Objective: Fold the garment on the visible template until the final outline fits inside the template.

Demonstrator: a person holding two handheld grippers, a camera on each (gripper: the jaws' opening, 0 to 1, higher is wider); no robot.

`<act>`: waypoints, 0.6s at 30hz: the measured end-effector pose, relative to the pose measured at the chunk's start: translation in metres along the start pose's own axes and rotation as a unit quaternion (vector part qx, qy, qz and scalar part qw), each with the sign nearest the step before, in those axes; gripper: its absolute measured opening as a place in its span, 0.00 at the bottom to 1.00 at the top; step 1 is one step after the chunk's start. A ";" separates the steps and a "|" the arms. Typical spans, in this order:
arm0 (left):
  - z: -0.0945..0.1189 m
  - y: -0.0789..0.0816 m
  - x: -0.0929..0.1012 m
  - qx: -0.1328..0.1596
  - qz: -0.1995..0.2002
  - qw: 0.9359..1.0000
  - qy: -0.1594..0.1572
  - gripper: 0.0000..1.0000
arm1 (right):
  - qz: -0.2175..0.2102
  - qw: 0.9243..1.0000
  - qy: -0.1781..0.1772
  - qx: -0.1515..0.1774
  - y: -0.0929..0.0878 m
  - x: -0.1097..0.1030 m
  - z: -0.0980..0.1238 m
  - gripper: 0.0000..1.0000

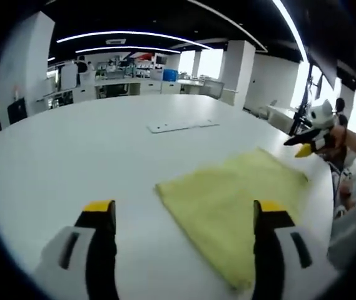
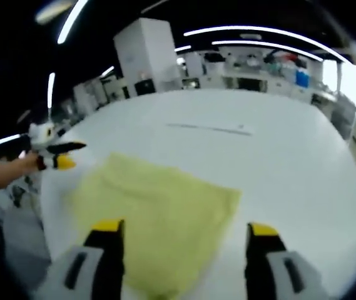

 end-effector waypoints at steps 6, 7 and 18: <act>0.020 -0.013 0.016 -0.003 -0.008 1.000 -0.011 0.93 | 0.004 1.000 0.001 0.007 -0.010 -0.013 0.014 0.80; 0.023 -0.015 0.017 -0.003 -0.006 1.000 -0.012 0.94 | 0.009 1.000 -0.001 0.009 -0.012 -0.015 0.017 0.79; 0.049 -0.043 0.031 -0.019 -0.029 0.999 -0.006 0.87 | 0.019 1.000 -0.015 -0.004 -0.038 -0.035 0.038 0.72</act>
Point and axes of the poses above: the point that each gripper's makers call its tool centre point, and the gripper's own axes: z roughly backward along the fingers, x roughly to its right, y roughly out of its top, the point moved 6 cm from there along z, roughly backward along the fingers, and after that the axes turned 11 degrees about z, right-handed, at the moved point
